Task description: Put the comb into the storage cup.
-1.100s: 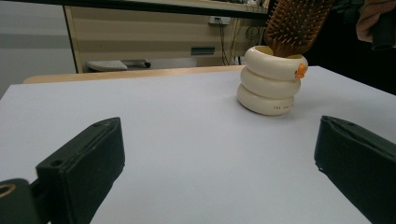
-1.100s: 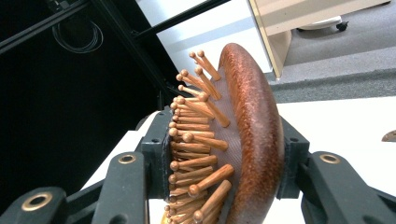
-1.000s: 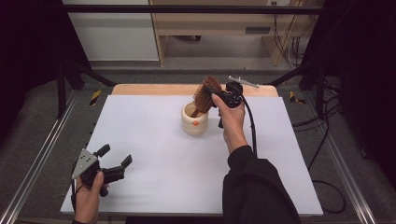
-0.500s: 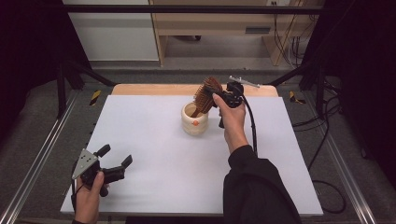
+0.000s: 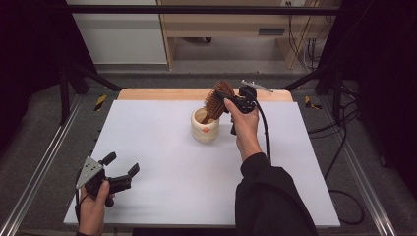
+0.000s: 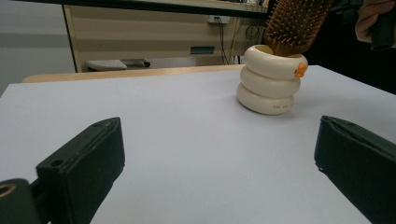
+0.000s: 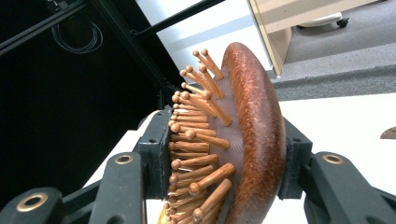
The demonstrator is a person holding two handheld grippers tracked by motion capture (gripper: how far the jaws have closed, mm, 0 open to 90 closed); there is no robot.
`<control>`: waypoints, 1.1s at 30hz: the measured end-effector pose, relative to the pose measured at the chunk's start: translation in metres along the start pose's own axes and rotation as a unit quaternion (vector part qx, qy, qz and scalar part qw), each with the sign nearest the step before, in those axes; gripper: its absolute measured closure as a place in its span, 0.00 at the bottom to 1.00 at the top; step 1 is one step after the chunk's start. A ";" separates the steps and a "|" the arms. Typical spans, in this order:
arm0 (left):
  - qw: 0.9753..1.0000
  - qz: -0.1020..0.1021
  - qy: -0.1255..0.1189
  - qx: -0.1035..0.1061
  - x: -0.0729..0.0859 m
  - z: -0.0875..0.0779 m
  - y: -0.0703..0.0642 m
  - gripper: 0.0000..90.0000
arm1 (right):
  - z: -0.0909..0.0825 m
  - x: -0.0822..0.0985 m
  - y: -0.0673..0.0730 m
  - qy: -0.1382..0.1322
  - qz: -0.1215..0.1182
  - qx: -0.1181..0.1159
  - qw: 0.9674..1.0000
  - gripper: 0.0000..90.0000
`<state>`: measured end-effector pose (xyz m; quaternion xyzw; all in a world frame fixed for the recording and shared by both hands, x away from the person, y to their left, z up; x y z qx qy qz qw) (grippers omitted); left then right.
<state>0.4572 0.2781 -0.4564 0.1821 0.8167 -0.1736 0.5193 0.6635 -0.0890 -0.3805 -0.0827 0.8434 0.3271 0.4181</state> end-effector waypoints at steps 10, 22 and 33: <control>1.000 0.000 0.001 0.001 0.000 0.000 0.000 0.02 | 0.000 0.000 0.000 0.001 0.001 0.000 1.000 0.54; 1.000 0.000 0.001 0.001 0.000 0.000 0.000 0.02 | 0.000 0.000 -0.001 0.002 0.003 -0.001 1.000 0.53; 1.000 0.000 0.001 0.002 0.000 0.001 0.000 0.02 | 0.000 0.000 -0.002 0.004 0.001 0.000 1.000 0.52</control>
Point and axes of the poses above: each handheld gripper's, and its own axes: z roughly forward along the jaws, x roughly out of its underside, y roughly to its left, the point moved 5 cm from there along z, roughly forward along the jaws, and after that the axes turned 12 degrees about y, right-handed, at the moved point
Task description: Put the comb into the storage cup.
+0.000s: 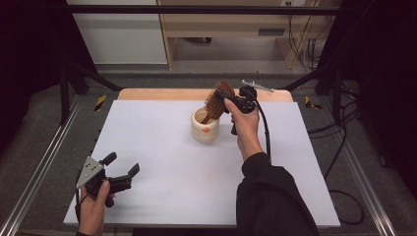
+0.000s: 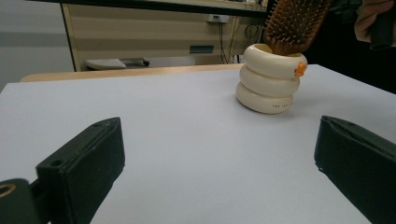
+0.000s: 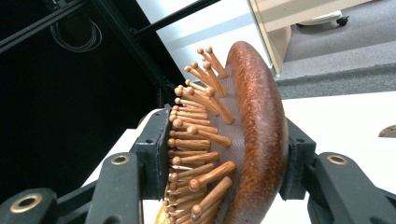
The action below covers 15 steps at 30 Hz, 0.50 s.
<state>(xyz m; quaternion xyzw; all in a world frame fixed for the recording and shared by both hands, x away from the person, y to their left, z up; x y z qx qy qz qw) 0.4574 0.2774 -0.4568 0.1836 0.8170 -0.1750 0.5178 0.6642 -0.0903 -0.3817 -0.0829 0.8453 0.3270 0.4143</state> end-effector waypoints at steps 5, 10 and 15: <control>1.000 0.000 0.001 0.000 0.000 0.000 0.000 0.02 | 0.000 0.000 0.000 0.000 0.002 0.000 1.000 0.52; 1.000 0.000 0.001 0.001 0.000 0.000 0.000 0.02 | 0.000 0.000 -0.001 0.000 0.001 0.000 1.000 0.51; 1.000 0.000 0.001 0.001 0.000 0.000 0.000 0.02 | 0.001 0.000 -0.001 0.000 0.000 0.000 1.000 0.51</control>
Point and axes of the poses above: each handheld gripper's, and its own axes: z roughly forward along the jaws, x roughly out of its underside, y roughly to its left, the point moved 5 cm from there along z, roughly forward along the jaws, and after that the axes turned 12 degrees about y, right-handed, at the moved point
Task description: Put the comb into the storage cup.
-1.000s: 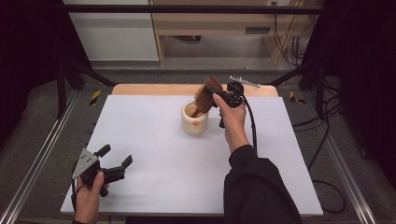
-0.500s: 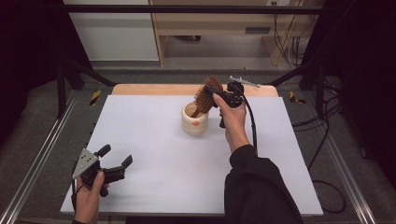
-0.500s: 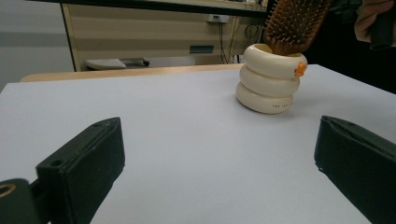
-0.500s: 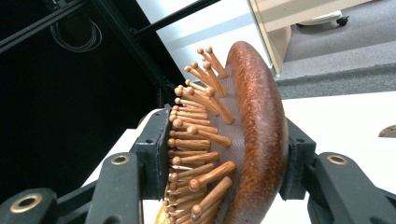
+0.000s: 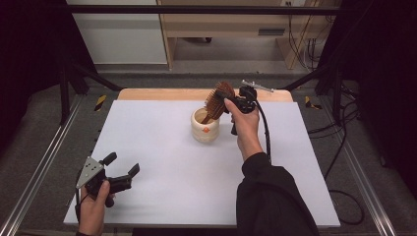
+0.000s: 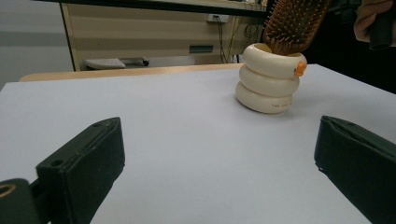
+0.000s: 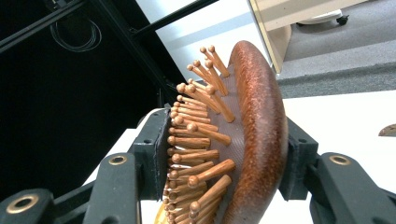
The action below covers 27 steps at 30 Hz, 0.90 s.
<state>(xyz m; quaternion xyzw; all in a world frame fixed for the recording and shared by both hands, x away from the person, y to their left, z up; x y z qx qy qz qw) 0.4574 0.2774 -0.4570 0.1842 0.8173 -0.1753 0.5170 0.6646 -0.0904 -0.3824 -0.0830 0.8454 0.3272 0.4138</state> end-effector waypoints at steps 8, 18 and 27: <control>1.000 0.000 0.001 0.001 0.000 0.000 0.000 0.02 | 0.000 0.000 0.000 0.001 0.000 0.000 1.000 0.50; 1.000 0.001 0.001 0.001 0.000 0.000 0.000 0.02 | 0.001 0.000 0.001 0.003 -0.001 -0.001 1.000 0.47; 1.000 0.001 0.002 0.002 0.000 0.001 -0.001 0.02 | 0.002 0.002 0.002 0.010 -0.005 -0.002 1.000 0.40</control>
Point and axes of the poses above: each handheld gripper's, and its own axes: z roughly forward along the jaws, x roughly out of its underside, y roughly to its left, the point moved 5 cm from there along z, roughly forward along the jaws, and after that the axes turned 12 degrees about y, right-handed, at the moved point
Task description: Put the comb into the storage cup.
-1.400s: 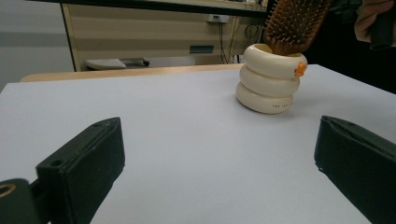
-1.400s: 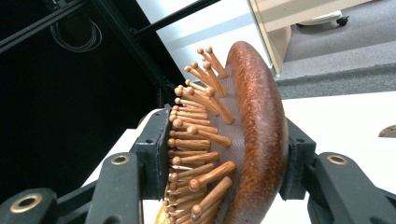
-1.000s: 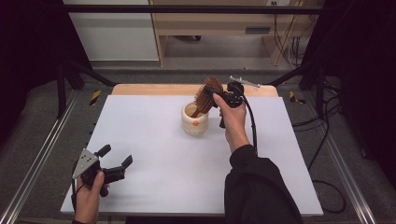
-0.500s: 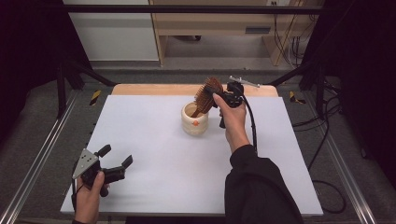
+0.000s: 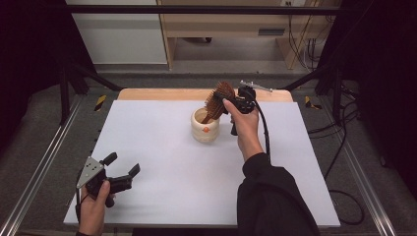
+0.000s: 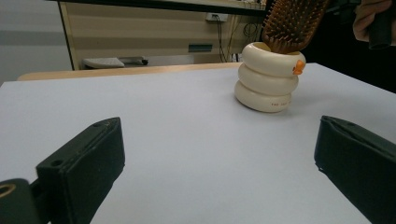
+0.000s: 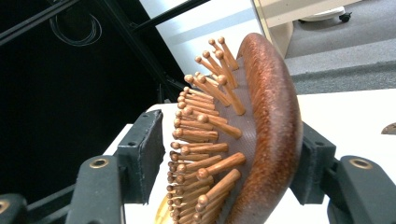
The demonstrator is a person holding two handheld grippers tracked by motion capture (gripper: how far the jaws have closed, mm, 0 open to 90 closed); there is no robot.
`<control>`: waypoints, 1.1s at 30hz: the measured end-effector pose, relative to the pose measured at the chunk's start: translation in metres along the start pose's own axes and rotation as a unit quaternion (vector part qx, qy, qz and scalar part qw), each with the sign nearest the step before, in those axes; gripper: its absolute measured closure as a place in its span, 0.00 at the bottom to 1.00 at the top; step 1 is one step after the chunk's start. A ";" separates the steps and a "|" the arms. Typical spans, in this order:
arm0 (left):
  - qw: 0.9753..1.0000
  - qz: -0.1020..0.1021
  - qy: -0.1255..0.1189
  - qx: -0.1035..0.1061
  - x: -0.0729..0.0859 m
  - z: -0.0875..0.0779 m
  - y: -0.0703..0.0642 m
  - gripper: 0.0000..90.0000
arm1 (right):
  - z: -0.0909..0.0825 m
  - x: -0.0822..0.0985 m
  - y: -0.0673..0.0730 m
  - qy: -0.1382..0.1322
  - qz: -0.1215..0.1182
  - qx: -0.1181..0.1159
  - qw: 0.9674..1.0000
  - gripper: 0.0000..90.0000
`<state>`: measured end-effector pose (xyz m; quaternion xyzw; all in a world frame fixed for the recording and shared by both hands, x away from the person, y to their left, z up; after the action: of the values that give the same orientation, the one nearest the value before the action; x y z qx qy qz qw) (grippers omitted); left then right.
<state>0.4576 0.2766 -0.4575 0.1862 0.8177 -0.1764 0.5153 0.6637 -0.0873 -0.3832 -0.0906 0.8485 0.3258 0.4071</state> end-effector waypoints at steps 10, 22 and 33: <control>1.000 0.000 0.000 0.001 0.000 0.000 0.000 0.02 | 0.000 0.000 0.002 -0.003 0.001 0.001 1.000 0.36; 1.000 0.000 0.001 0.001 0.000 0.000 0.000 0.02 | -0.002 -0.001 0.002 -0.001 0.007 0.000 1.000 0.28; 1.000 -0.001 0.001 0.000 0.000 0.000 0.000 0.02 | -0.007 -0.003 0.007 -0.012 0.001 0.002 1.000 0.22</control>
<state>0.4578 0.2769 -0.4576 0.1857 0.8182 -0.1763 0.5148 0.6584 -0.0869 -0.3747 -0.0854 0.8439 0.3259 0.4176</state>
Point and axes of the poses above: each handheld gripper's, and its own axes: z roughly forward along the jaws, x roughly out of its underside, y roughly to its left, the point moved 5 cm from there along z, roughly forward along the jaws, and after that the axes turned 12 degrees about y, right-handed, at the moved point
